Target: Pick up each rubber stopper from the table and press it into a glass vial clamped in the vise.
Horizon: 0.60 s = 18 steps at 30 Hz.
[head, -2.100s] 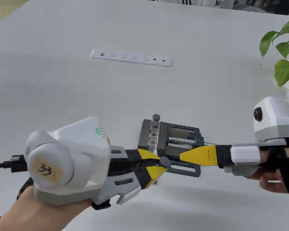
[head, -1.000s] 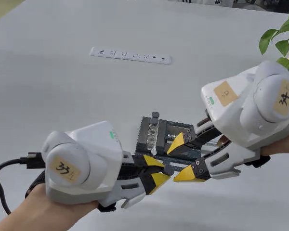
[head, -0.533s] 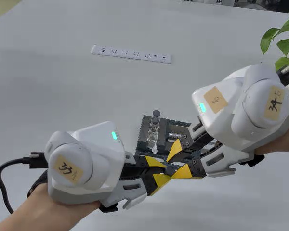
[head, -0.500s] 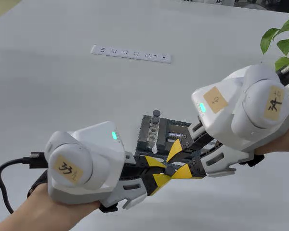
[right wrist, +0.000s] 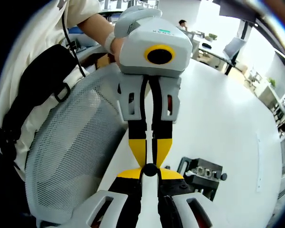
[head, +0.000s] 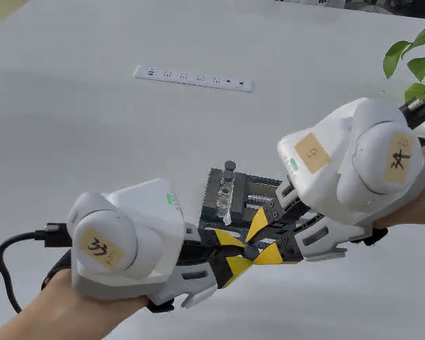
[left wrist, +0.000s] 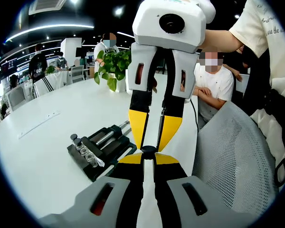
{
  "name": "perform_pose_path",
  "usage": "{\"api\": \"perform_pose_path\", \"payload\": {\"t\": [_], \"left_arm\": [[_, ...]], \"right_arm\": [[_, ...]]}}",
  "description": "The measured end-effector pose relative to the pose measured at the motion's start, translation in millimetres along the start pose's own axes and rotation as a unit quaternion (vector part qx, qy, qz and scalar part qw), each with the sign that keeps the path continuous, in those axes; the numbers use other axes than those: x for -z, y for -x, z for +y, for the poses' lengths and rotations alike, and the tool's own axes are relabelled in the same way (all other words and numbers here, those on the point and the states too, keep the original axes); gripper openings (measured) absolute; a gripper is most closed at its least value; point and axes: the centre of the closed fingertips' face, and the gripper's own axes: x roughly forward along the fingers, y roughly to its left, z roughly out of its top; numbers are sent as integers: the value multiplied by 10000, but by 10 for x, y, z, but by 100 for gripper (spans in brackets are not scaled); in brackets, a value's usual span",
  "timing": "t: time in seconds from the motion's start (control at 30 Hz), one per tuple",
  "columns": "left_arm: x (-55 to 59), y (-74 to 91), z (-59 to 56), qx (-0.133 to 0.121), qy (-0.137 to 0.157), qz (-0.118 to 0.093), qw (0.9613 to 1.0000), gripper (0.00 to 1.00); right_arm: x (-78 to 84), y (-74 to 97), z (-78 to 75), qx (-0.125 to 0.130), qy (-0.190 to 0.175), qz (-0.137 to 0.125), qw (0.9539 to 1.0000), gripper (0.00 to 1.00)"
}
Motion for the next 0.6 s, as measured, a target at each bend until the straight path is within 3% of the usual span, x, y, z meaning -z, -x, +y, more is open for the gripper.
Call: {"api": "perform_pose_path", "payload": {"t": [0.23, 0.6], "left_arm": [[-26, -6, -42, -5, 31, -19, 10000, 3], [-5, -12, 1, -51, -6, -20, 10000, 4]], "right_arm": [[10, -4, 4, -60, 5, 28, 10000, 6], [24, -5, -7, -53, 3, 69, 10000, 6]]}}
